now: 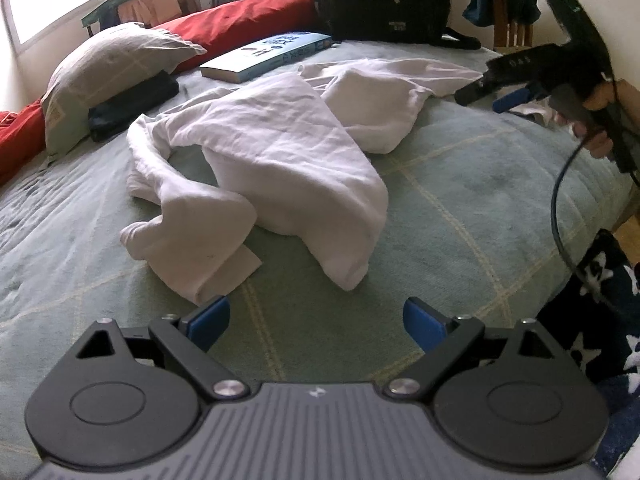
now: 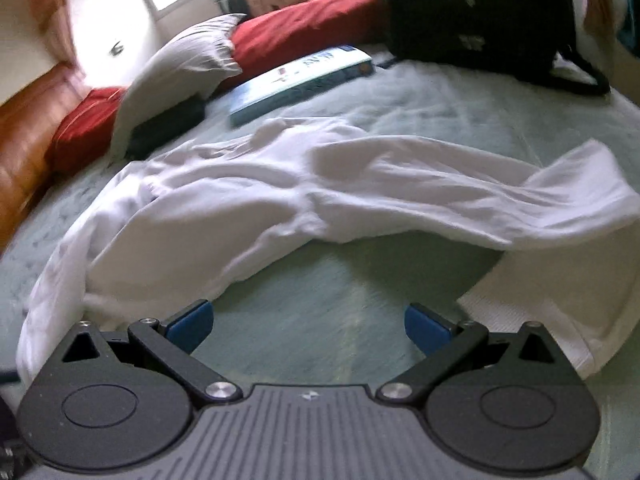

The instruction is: Fold clothes

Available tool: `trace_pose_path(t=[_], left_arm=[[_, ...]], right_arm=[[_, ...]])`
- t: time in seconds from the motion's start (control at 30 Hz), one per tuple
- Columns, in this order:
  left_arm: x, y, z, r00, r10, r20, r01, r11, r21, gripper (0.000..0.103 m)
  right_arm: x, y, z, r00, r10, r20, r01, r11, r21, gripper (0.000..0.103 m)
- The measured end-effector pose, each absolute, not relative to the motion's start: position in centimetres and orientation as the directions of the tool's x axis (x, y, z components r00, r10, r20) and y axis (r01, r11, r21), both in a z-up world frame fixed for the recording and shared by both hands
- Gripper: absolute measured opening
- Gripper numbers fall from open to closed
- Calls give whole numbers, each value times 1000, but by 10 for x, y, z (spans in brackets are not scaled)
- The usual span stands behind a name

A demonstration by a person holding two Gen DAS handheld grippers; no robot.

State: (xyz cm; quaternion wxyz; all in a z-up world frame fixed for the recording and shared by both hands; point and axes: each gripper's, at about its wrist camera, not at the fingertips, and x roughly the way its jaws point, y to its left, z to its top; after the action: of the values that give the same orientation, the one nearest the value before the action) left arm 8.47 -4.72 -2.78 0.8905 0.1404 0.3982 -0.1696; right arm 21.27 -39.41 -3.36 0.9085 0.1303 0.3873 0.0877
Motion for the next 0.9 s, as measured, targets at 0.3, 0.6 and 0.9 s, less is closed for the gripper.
trace_pose_path(t=[0.3,0.6,0.9], left_arm=[[85,-49,-29,624,-195,-757,417,902,111,94],[79,-62,-24,626,-213,-750,447,886,122,94],[72,-67,-21,629,-202,-751,444,886,133,94]], right_arm=[[183,-411,-23,714,226,-663,-15,951,309,103],[171,-452,-24,729,135,-671,105,947,303,103],[189,-499,-24,752,114,-650,208,893,399,103]])
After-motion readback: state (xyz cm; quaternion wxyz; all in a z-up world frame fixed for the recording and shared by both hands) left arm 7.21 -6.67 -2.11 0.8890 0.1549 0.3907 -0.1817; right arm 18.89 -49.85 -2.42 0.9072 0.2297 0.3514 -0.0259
